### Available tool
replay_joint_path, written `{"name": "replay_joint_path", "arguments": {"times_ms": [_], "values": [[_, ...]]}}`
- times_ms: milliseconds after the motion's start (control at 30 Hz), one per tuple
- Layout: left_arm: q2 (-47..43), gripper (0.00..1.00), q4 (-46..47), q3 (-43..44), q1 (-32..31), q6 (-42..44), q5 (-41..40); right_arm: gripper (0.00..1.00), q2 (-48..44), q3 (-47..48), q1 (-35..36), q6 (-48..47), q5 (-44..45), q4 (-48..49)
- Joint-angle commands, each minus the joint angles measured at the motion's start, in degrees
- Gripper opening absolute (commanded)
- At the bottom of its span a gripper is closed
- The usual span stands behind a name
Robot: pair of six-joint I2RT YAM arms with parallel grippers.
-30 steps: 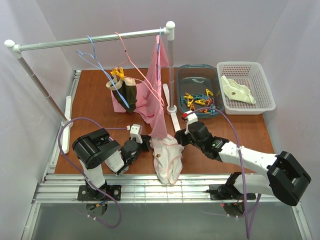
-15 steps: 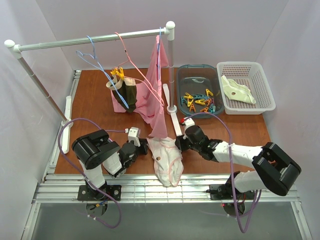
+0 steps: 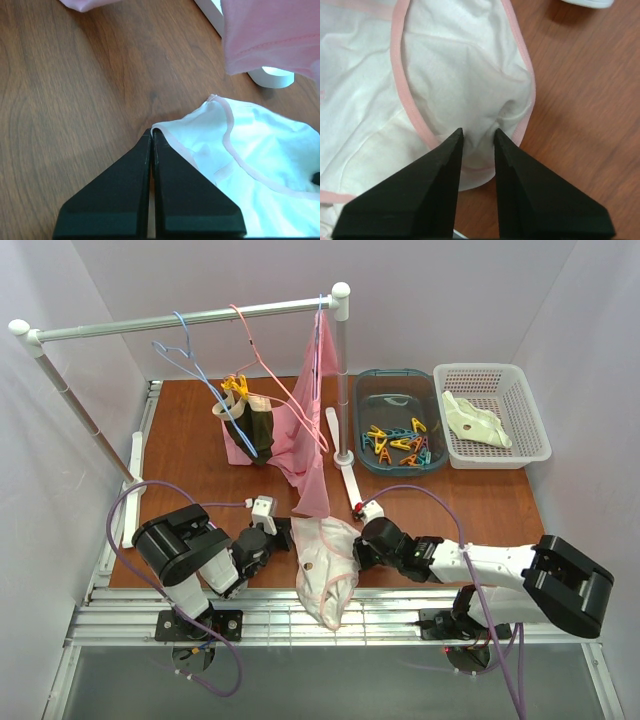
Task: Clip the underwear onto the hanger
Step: Flatten out the underwear at the center of the board.
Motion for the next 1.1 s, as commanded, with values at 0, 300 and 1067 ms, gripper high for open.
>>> {"name": "replay_joint_path", "arguments": {"times_ms": [0, 300, 1067], "values": [[-1.56, 0.00, 14.25, -1.00, 0.23, 0.89, -0.63, 0.23, -3.29, 3.78, 1.03, 1.55, 4.65, -7.18], [-2.09, 0.00, 14.25, -1.35, 0.23, 1.07, -0.10, 0.46, 2.40, 12.48, 0.50, -4.95, 10.19, -3.85], [-3.49, 0.00, 13.99, -2.67, 0.23, 1.68, 0.69, 0.42, 18.31, 11.79, -1.96, -4.70, 12.65, 3.27]]}}
